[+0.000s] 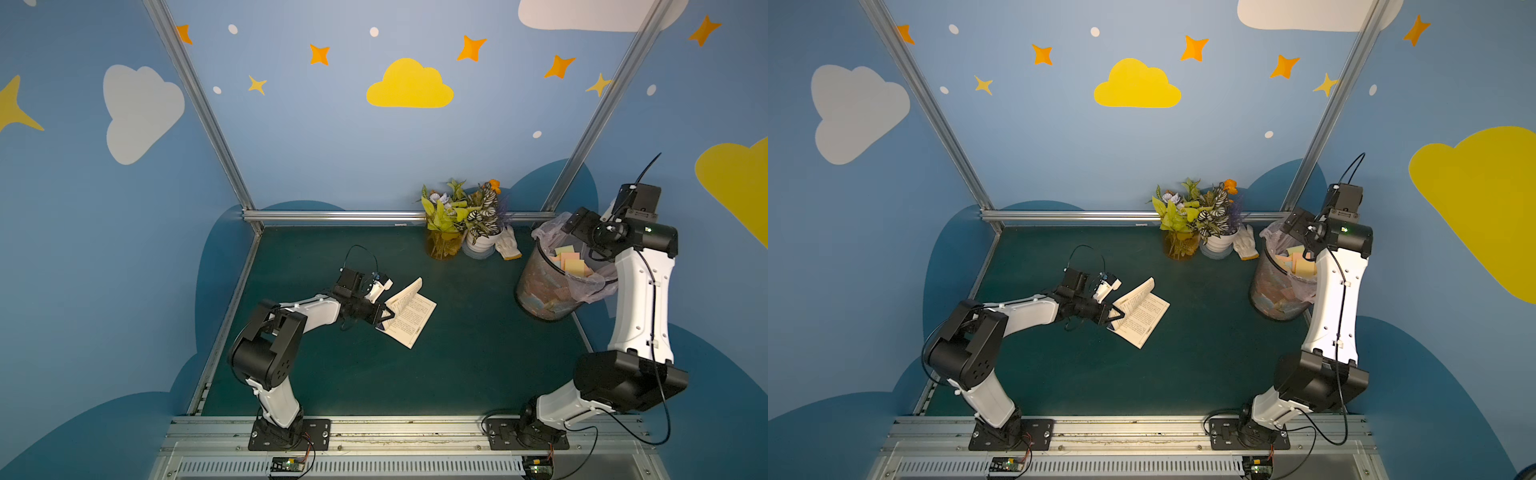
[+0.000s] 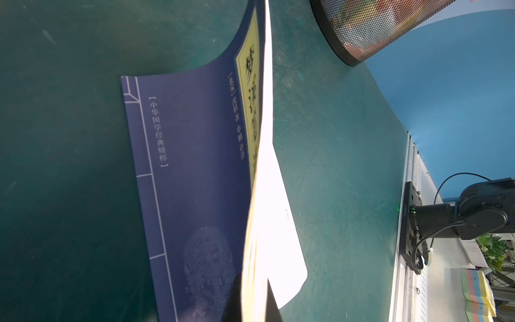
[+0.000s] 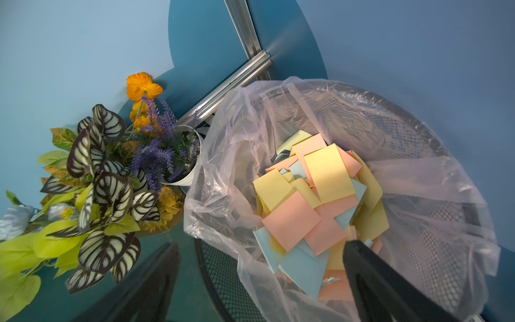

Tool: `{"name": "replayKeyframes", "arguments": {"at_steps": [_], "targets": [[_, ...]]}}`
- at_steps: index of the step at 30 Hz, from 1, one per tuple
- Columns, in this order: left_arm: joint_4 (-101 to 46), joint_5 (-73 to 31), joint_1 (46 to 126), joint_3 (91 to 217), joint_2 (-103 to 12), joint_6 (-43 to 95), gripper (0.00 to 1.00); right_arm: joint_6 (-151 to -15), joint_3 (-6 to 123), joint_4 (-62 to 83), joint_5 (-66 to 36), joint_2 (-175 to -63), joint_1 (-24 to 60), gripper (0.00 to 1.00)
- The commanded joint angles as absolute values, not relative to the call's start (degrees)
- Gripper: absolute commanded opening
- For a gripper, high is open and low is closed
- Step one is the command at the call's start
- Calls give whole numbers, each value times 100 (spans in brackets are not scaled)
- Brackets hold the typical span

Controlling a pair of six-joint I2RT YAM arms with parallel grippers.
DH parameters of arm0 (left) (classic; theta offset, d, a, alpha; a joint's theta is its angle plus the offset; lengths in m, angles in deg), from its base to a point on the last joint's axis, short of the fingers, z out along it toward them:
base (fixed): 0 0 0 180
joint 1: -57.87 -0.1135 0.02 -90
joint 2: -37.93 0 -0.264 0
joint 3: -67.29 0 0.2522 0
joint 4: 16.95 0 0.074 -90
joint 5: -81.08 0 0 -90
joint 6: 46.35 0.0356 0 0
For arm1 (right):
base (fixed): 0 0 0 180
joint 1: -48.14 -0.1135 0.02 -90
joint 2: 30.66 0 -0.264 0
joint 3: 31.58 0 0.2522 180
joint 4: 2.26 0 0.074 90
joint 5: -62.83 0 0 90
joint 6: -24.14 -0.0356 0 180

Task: Peel off the used sticky note
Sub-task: Place the note in the trash bin, then close the book at the center of the board, then adjust the book at the center of the board.

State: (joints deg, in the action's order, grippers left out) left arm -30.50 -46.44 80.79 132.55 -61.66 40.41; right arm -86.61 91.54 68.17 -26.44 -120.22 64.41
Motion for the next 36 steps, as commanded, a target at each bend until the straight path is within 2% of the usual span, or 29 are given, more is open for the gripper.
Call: {"name": "replayKeyframes", "arguments": {"at_steps": [1, 2, 4, 8, 10, 14, 17, 19, 24, 30, 33, 34, 36], "targets": [[-3332, -4565, 8076, 13201, -5937, 3996, 4, -8729, 9131, 7061, -1833, -11651, 6498, 98], [-3342, -4583, 8093, 13202, -5852, 3996, 10, -8771, 9058, 7042, -1584, -11568, 6513, 98], [-3343, -4758, 8139, 13190, -5728, 4010, 27, -8873, 8887, 6938, -1038, -11384, 6510, 98], [-3345, -5174, 8304, 13198, -5566, 4120, 46, -9138, 8244, 6387, 135, -10911, 6515, 98], [-3446, -5394, 8358, 13255, -5538, 4241, 65, -9303, 7941, 6146, 520, -10691, 6485, 98], [-4048, -5660, 8340, 13579, -5402, 4652, 94, -9438, 7452, 5880, 767, -10204, 6220, 98], [-4329, -5685, 8139, 13773, -5218, 4818, 100, -9373, 7105, 5938, 602, -9895, 5780, 98], [-4314, -5481, 7911, 13808, -5118, 4800, 98, -9414, 6637, 5877, 260, -9685, 5228, 97], [-4631, -4399, 7607, 13822, -5163, 5208, 69, -9670, 4998, 5385, -648, -9314, 3691, 97], [-4718, -3334, 7632, 13597, -5340, 5261, 44, -10554, 2935, 3665, -1392, -9250, 2208, 97], [-4982, -3025, 7654, 13718, -5522, 5319, 9, -10896, 2601, 3247, -1555, -9637, 1671, 97], [-5050, -2951, 7672, 13751, -5590, 5327, 4, -10889, 2599, 3199, -1553, -9793, 1532, 97], [-5232, -2847, 7720, 13846, -5718, 5305, 3, -10913, 2704, 3206, -1474, -10261, 1376, 96]]}}
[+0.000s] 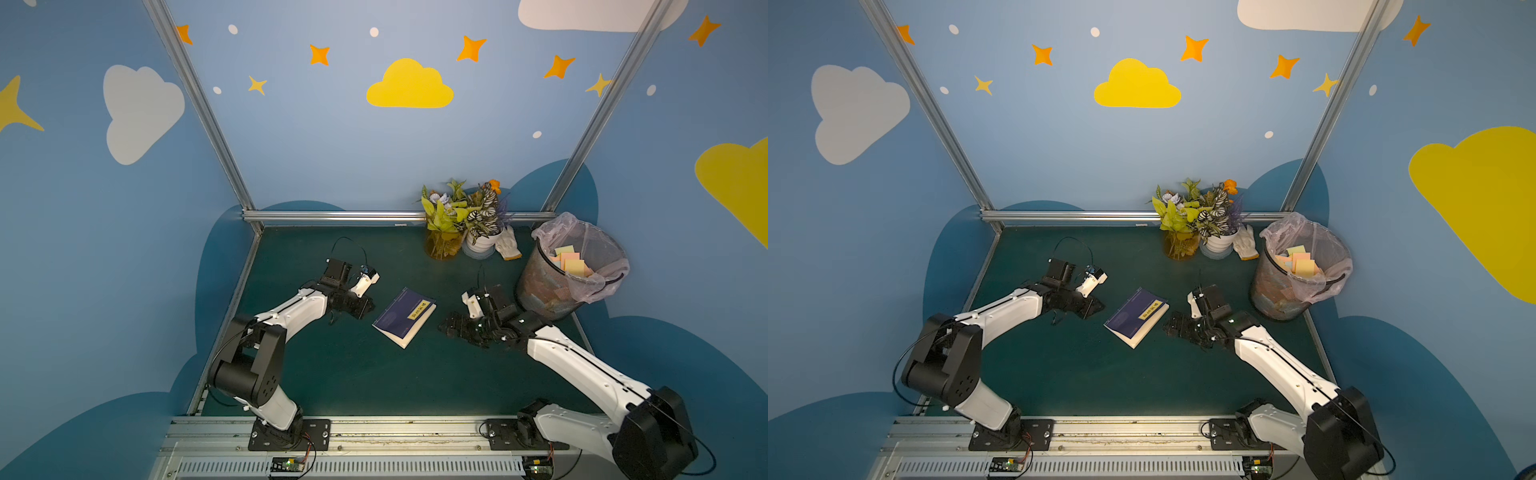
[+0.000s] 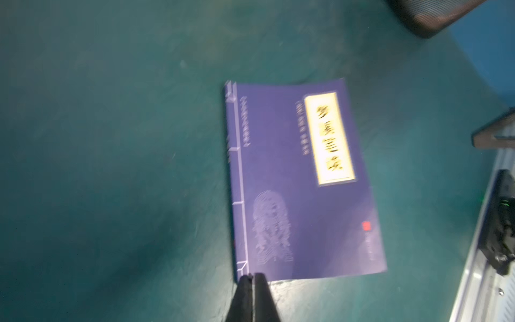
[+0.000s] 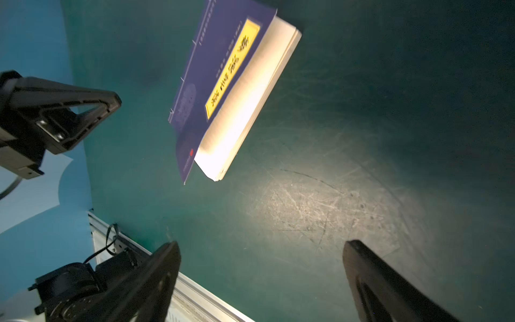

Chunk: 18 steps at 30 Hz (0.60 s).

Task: Peel off the used sticky note
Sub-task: Adjust the book at the center of the board.

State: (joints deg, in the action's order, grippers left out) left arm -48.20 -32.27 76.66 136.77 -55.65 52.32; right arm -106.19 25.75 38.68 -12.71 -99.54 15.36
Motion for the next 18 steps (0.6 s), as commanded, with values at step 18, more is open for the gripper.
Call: {"name": "replayKeyframes", "arguments": {"at_steps": [18], "targets": [[-6519, -3645, 7988, 14474, -6876, 5326, 3, -10930, 3815, 2341, -1483, -12948, 1302, 97]]}}
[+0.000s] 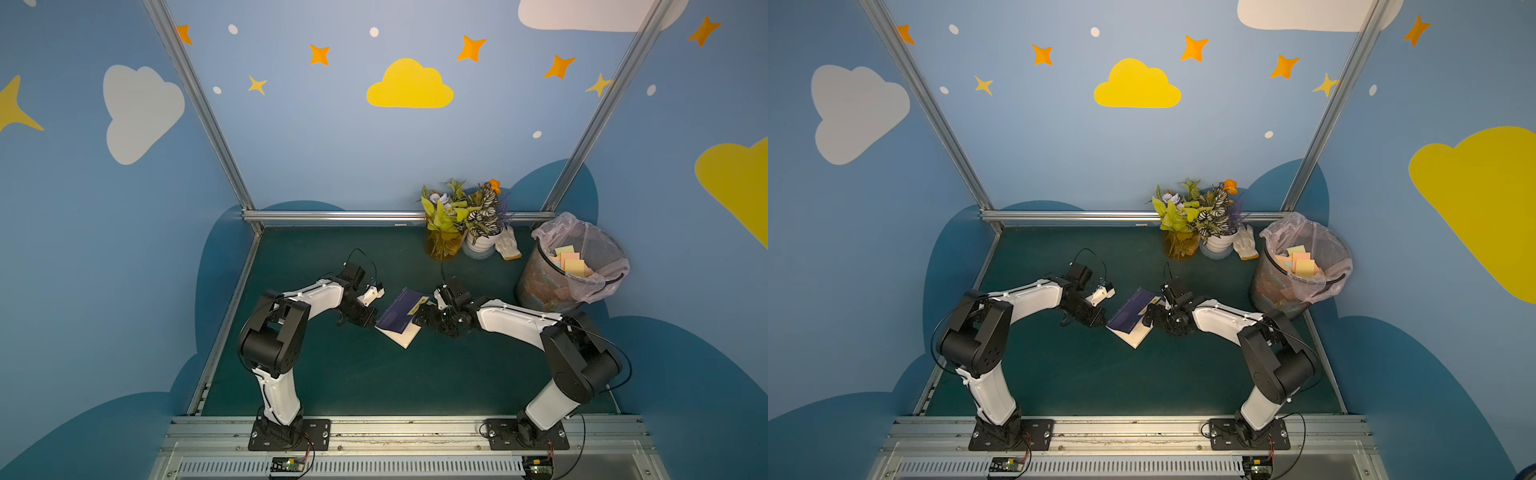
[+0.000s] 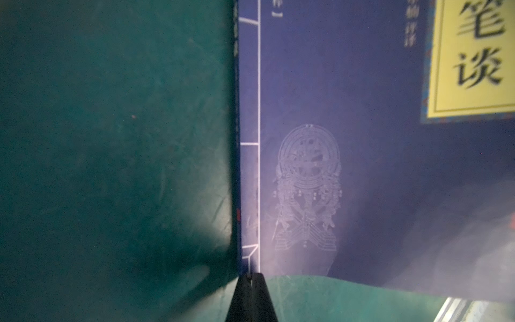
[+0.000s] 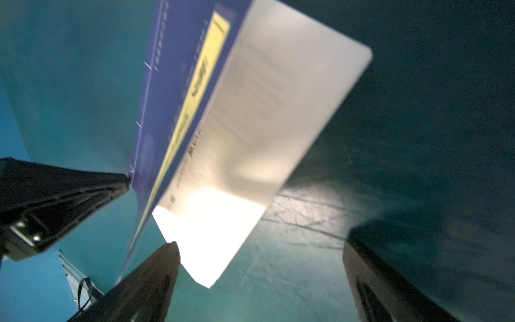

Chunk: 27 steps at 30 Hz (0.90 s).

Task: Peel off the used sticky note
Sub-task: Adjust the book at the center of the board.

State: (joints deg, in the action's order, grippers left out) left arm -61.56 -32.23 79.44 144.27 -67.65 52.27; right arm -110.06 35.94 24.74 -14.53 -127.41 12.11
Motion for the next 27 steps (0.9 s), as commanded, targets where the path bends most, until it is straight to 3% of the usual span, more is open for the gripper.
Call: {"name": "replayKeyframes", "arguments": {"at_steps": [1, 10, 19, 27], "targets": [[-6537, -3745, 8005, 14453, -6873, 5352, 3, -10913, 3894, 2340, -1460, -13054, 1337, 97], [-6490, -4526, 8198, 14281, -6745, 5438, 3, -10688, 4436, 2472, -1226, -13312, 1649, 98], [-6447, -4933, 8280, 14217, -6485, 5529, 3, -10184, 4170, 3351, -1549, -11743, 2205, 98], [-7104, -4221, 7992, 14472, -5433, 6463, 3, -9888, 3599, 4078, -1868, -10198, 2506, 98]]}}
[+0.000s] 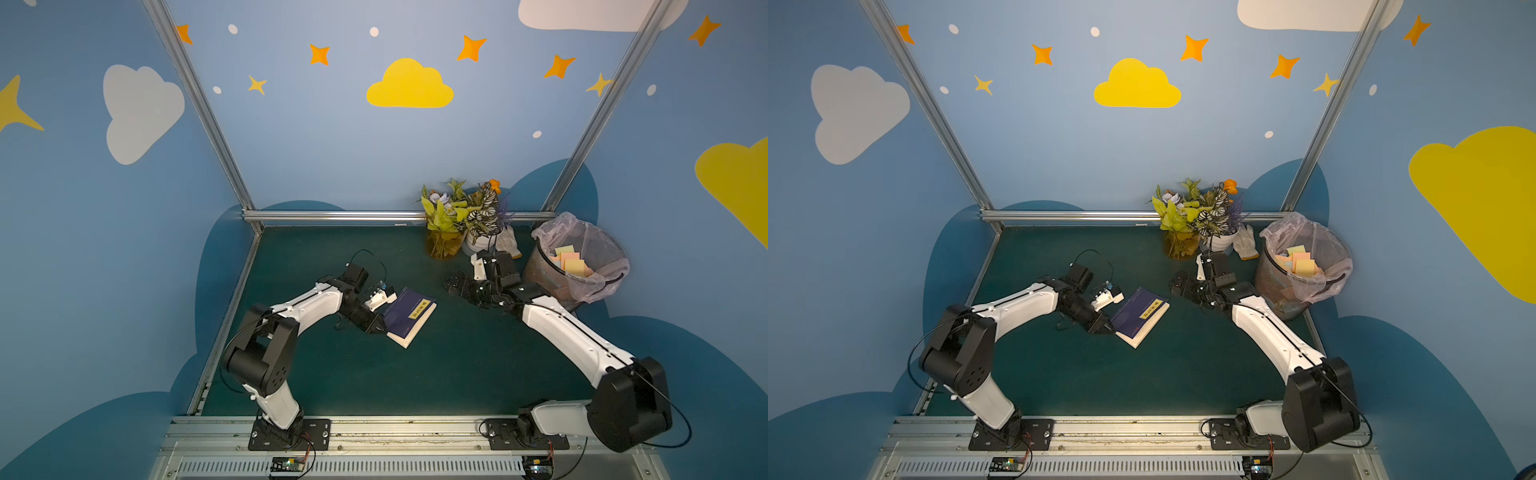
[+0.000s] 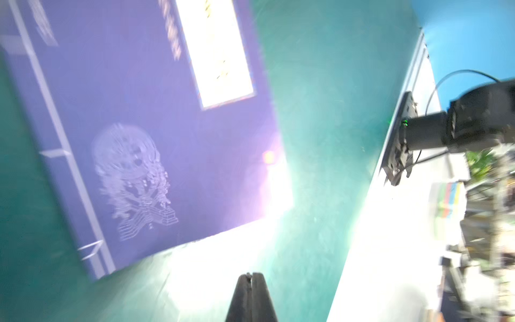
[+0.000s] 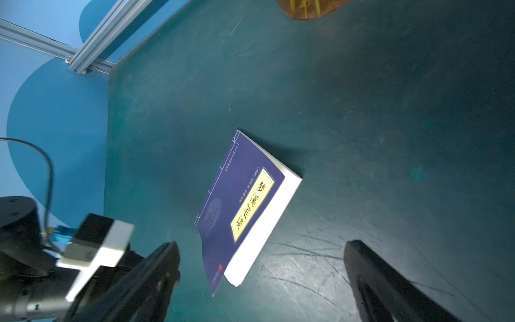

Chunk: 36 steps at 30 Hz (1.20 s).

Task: Peel off the used sticky note
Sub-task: Adjust the book at the center of the board, then reset both arms

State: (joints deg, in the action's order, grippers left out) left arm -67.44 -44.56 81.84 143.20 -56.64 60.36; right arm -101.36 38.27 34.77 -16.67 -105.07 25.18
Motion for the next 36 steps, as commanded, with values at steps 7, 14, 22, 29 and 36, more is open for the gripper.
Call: {"name": "replayKeyframes", "arguments": {"at_steps": [7, 14, 22, 29, 36], "targets": [[-4527, -3526, 7021, 13037, -3780, 5543, 28, -9499, 2622, 3781, -3535, -8593, 2502, 98], [-1252, -1666, 6814, 11097, -2831, 5573, 99, -8497, 1781, 3085, -4701, -7268, 2565, 95], [1769, -1496, 6371, 9983, -4296, 5326, 100, -7392, 1225, 2301, -5284, -6708, 2697, 98], [2287, -1570, 6176, 10024, -4978, 5135, 100, -6662, 719, 1247, -5236, -7608, 3600, 98], [1942, -1235, 6172, 10308, -5110, 4981, 100, -6550, -66, -1862, -4406, -9348, 4375, 98]]}}
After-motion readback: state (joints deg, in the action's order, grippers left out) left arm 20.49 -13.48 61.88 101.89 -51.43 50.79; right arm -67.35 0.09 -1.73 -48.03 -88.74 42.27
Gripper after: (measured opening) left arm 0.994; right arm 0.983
